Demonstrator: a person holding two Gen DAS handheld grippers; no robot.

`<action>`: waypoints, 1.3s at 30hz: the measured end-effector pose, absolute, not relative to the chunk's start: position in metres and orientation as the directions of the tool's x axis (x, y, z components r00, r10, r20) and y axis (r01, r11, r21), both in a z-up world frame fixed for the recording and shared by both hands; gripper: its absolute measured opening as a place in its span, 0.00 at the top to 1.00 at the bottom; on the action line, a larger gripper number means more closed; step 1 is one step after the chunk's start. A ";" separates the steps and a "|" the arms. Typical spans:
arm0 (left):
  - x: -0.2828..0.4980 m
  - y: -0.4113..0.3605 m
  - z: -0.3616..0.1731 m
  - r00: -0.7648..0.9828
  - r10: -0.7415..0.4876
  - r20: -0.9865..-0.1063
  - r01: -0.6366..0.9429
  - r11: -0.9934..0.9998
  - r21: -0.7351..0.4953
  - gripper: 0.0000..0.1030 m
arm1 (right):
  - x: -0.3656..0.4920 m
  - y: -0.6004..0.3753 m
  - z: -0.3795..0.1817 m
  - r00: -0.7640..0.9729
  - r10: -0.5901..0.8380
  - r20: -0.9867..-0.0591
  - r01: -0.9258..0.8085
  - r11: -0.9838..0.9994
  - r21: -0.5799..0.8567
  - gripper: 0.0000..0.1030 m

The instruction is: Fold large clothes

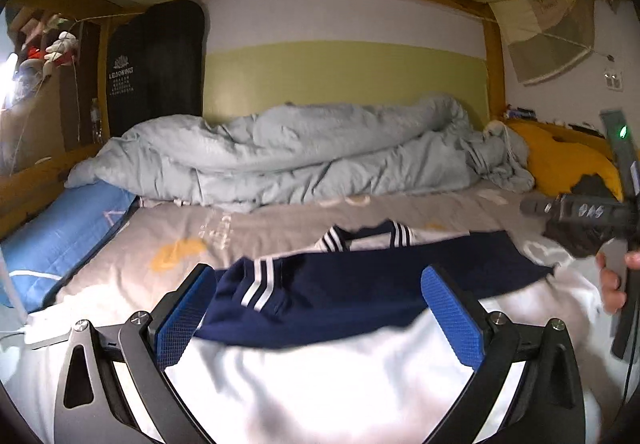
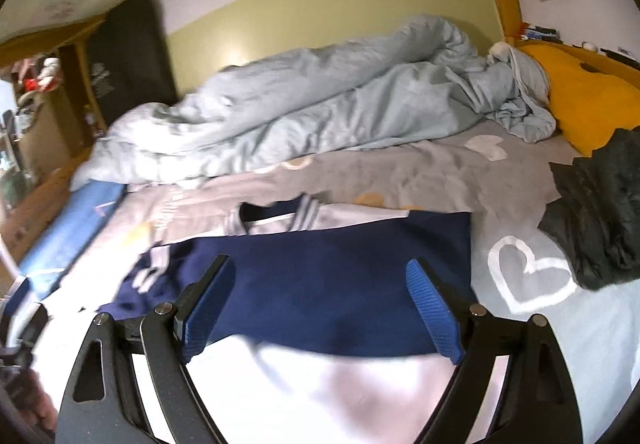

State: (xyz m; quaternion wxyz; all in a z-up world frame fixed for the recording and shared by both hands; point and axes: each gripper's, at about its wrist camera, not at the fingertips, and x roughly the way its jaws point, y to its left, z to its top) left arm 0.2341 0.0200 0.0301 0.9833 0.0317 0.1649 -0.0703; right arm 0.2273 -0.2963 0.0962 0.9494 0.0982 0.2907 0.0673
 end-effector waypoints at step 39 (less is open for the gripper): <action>0.236 0.007 -0.132 0.729 0.053 -0.683 0.279 0.888 0.366 0.00 | 0.161 -0.252 -0.046 0.586 -0.059 -0.808 -0.312 0.904 -0.293 0.13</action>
